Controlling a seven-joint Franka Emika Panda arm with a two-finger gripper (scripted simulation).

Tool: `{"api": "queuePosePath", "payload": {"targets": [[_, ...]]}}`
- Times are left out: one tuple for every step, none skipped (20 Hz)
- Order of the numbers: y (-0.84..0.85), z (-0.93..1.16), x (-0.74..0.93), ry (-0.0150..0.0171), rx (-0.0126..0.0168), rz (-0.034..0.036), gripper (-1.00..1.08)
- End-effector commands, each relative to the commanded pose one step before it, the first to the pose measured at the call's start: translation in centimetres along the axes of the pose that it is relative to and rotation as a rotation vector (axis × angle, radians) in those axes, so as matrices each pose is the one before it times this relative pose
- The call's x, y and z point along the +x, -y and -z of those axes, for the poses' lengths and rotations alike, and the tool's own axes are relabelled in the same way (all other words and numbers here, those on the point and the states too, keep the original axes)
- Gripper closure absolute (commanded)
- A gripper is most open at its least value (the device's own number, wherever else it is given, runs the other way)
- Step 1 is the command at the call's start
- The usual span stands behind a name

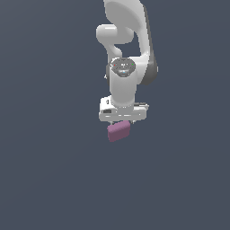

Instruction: Pick up the object and move it to a goal position.

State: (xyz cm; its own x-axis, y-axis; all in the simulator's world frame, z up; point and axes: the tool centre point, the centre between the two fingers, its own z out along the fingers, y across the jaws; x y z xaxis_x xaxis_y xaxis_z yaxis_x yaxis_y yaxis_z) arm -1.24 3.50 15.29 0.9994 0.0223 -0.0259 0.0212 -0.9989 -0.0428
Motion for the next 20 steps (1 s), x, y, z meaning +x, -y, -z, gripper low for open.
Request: {"api": "queuePosePath", "payload": {"targets": [[0.011,-0.005,-0.020,-0.00120,0.00422,-0.00140,-0.92],[0.003,0.002,0.002,0.00010,-0.00027,0.00093,-0.92],[0.003,-0.001,0.003,0.00017,-0.00064,-0.00018,-0.92],[-0.001,0.000,0.001,0.00010,-0.00053,-0.00160,-0.92],[-0.004,-0.003,0.000,0.00005,-0.00046,-0.00321,-0.92],[-0.005,-0.005,-0.002,-0.00002,-0.00034,-0.00472,-0.92],[-0.009,-0.006,-0.004,-0.00008,-0.00026,-0.00625,-0.92],[-0.008,-0.008,-0.005,-0.00013,-0.00020,-0.00765,-0.92],[-0.011,-0.009,-0.006,-0.00017,-0.00018,-0.00908,-0.92],[-0.011,-0.010,-0.007,-0.00020,-0.00021,-0.01038,-0.92],[-0.014,-0.011,-0.007,-0.00021,-0.00032,-0.01159,-0.92],[-0.015,-0.013,-0.008,-0.00021,-0.00045,-0.01282,-0.92],[-0.017,-0.014,-0.008,-0.00023,-0.00056,-0.01407,-0.92],[-0.017,-0.015,-0.008,-0.00026,-0.00062,-0.01535,-0.92],[-0.021,-0.016,-0.009,-0.00031,-0.00062,-0.01677,-0.92],[-0.022,-0.017,-0.009,-0.00035,-0.00062,-0.01814,-0.92],[-0.024,-0.018,-0.009,-0.00040,-0.00066,-0.01949,-0.92],[-0.026,-0.019,-0.009,-0.00044,-0.00071,-0.02081,-0.92],[-0.028,-0.020,-0.009,-0.00049,-0.00076,-0.02215,-0.92],[-0.029,-0.020,-0.009,-0.00055,-0.00079,-0.02351,-0.92]]}}
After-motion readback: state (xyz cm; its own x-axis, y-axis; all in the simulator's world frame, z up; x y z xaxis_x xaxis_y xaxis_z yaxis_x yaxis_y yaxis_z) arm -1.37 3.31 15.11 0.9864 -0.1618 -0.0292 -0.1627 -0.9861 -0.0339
